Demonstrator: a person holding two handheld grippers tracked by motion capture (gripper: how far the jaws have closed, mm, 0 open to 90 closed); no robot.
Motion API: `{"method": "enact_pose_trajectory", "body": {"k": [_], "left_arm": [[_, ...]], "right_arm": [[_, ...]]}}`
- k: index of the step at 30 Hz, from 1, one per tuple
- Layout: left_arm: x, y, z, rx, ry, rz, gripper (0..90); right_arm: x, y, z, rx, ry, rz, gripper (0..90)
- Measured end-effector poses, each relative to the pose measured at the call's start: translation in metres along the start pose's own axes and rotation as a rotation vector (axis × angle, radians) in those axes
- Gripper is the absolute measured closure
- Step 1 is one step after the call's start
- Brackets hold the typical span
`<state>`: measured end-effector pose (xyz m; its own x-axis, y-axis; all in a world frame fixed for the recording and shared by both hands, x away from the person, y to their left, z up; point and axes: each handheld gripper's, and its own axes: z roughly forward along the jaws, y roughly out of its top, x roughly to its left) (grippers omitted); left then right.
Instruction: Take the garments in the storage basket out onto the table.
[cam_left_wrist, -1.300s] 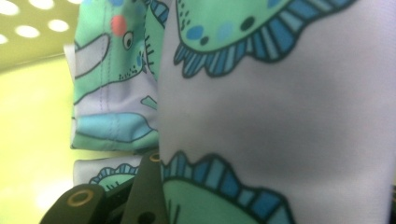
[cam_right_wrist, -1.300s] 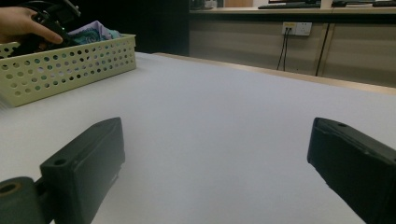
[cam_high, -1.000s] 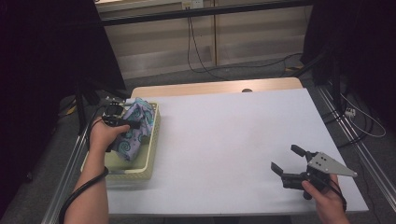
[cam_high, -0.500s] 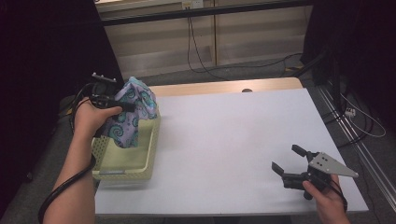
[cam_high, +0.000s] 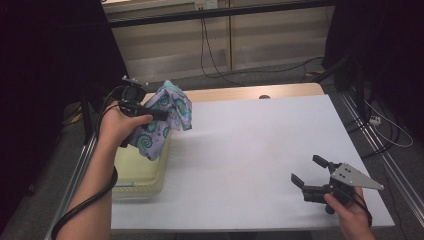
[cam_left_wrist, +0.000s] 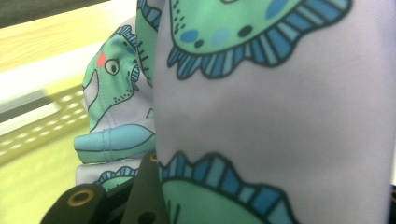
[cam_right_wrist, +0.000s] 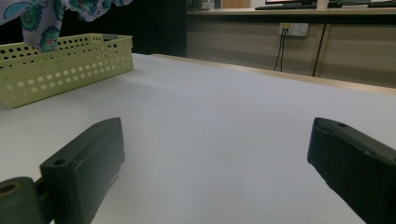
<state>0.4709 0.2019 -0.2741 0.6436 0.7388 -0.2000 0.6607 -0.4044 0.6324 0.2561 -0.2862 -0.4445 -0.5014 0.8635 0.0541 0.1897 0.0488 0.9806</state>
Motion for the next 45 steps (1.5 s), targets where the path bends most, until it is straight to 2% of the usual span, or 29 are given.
{"method": "enact_pose_trajectory", "body": {"k": [4, 9, 16, 20, 25, 30, 33, 41, 45], "left_arm": [[-0.015, 0.003, 0.005, 0.013, -0.025, 0.037, 68.5], [-0.037, 0.010, 0.007, 0.006, -0.051, 0.074, 68.5], [-0.057, 0.011, 0.022, -0.003, -0.097, 0.093, 68.3], [-0.067, 0.007, 0.035, 0.006, -0.117, 0.111, 68.2], [-0.080, 0.001, 0.049, 0.016, -0.120, 0.147, 68.1], [-0.088, -0.006, 0.064, 0.017, -0.144, 0.147, 68.1], [-0.093, -0.011, 0.073, 0.016, -0.155, 0.179, 67.9], [-0.106, -0.025, 0.098, 0.018, -0.188, 0.188, 67.5], [-0.114, -0.033, 0.113, 0.013, -0.218, 0.191, 67.4]], "right_arm": [[0.001, 0.000, 0.000, 0.002, 0.002, -0.002, 3.8], [0.000, 0.000, 0.000, 0.001, 0.001, -0.001, 3.7], [0.001, 0.000, 0.000, 0.003, 0.003, -0.003, 3.8], [0.000, 0.000, 0.000, 0.002, 0.003, -0.002, 3.8], [0.000, 0.000, 0.000, 0.004, 0.004, -0.007, 3.8], [0.001, 0.000, 0.000, 0.005, 0.005, -0.011, 3.8], [0.001, 0.000, 0.000, 0.007, 0.005, -0.010, 3.8], [0.002, 0.000, 0.001, 0.012, 0.009, -0.015, 3.8], [0.003, 0.000, 0.001, 0.020, 0.012, -0.026, 3.8]]}}
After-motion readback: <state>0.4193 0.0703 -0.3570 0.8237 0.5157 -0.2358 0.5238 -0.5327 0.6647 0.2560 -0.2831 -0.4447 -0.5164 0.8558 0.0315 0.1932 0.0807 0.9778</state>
